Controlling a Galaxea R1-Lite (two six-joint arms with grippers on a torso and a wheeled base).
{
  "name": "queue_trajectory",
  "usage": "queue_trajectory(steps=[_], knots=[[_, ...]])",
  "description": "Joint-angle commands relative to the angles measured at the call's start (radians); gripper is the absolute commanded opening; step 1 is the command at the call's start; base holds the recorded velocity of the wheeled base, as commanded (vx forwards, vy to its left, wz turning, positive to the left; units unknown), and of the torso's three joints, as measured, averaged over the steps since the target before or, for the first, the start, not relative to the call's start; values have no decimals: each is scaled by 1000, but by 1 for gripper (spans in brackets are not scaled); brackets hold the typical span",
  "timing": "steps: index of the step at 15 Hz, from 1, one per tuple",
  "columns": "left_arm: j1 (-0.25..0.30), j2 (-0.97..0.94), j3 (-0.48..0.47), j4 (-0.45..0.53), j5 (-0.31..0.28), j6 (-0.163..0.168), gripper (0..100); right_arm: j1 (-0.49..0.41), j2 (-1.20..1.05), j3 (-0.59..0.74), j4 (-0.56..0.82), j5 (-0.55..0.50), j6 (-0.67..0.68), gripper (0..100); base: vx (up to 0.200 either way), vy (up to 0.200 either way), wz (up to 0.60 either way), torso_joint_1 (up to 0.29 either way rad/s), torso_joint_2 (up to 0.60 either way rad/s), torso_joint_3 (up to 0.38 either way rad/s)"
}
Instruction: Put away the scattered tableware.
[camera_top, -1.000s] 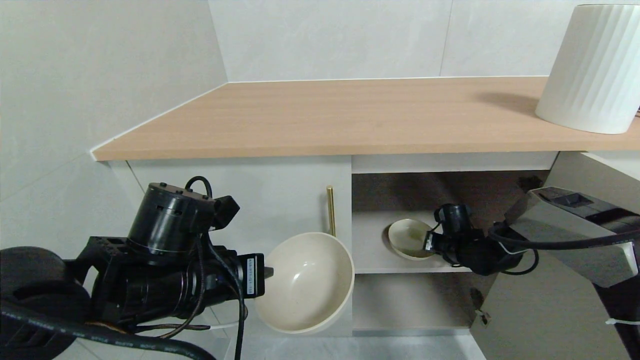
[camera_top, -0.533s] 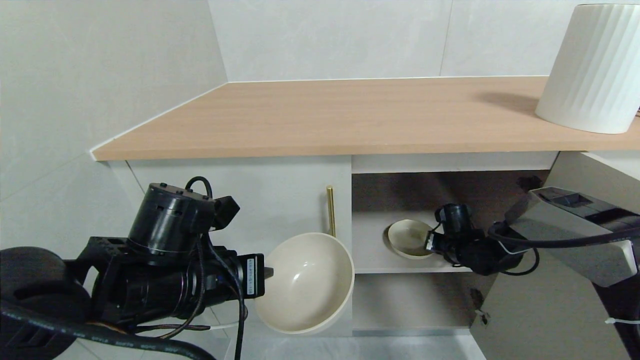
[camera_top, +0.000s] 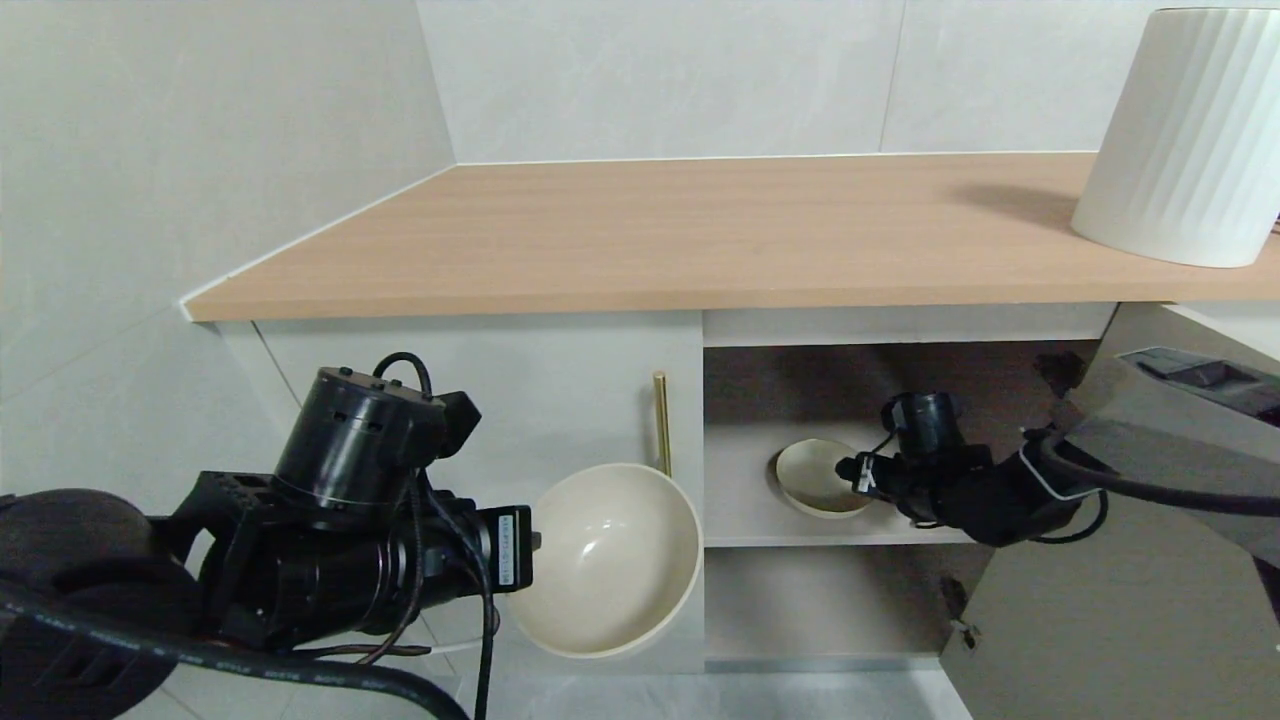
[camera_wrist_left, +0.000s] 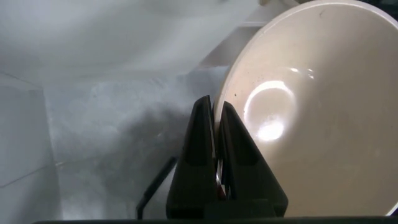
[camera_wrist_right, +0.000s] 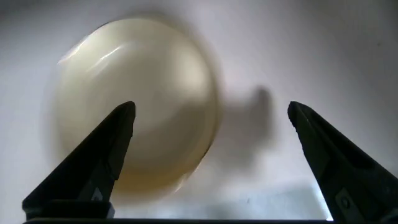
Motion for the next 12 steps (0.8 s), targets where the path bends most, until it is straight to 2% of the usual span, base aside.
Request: queue_trajectory(steps=[1, 4, 5, 6, 7, 9, 12], knots=[[-25, 37, -15, 24, 24, -1, 0, 85, -231, 140, 51, 90, -31, 100, 0, 0, 0, 0, 0, 0], [-86, 66, -47, 90, 36, -1, 0, 200, -445, 205, 200, 204, -36, 100, 0, 0, 0, 0, 0, 0], [-92, 82, -52, 101, 45, 1, 0, 237, -518, 212, 276, 251, -39, 100, 0, 0, 0, 0, 0, 0], [-92, 82, -52, 101, 45, 1, 0, 237, -518, 212, 276, 251, -39, 100, 0, 0, 0, 0, 0, 0], [-98, 117, -73, 115, 82, 1, 0, 289, -629, 205, 448, 339, -66, 100, 0, 0, 0, 0, 0, 0], [-128, 148, -99, 122, 111, 1, 0, 361, -692, 209, 513, 390, -66, 100, 0, 0, 0, 0, 0, 0], [-167, 172, -104, 121, 125, -1, 0, 429, -698, 223, 514, 379, -66, 100, 0, 0, 0, 0, 0, 0]])
